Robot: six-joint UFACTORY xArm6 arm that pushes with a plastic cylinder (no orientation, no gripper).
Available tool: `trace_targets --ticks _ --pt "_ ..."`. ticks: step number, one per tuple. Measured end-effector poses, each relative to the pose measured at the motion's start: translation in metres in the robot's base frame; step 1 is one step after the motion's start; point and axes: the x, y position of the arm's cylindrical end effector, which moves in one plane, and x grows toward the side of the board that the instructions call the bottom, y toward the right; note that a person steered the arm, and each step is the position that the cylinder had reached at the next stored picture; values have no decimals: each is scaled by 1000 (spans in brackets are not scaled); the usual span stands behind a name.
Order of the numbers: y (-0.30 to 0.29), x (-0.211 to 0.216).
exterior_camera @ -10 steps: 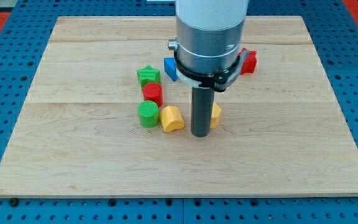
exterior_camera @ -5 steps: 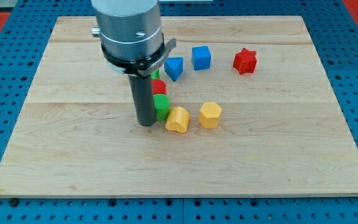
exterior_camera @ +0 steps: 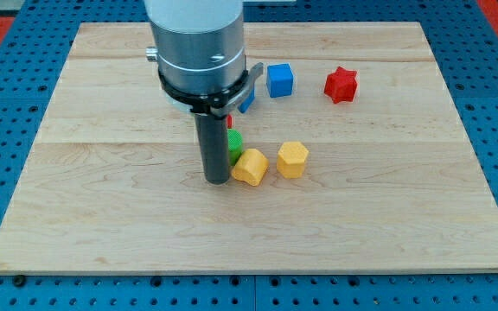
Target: Separate the yellow blocks and the green circle
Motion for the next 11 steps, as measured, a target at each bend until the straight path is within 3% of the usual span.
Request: trace_targets --ticks 2,5,6,8,10,11 --pt "43 0" --pt "56 1" --pt "34 8" --pt "-77 58" --pt "50 115" --pt "56 117"
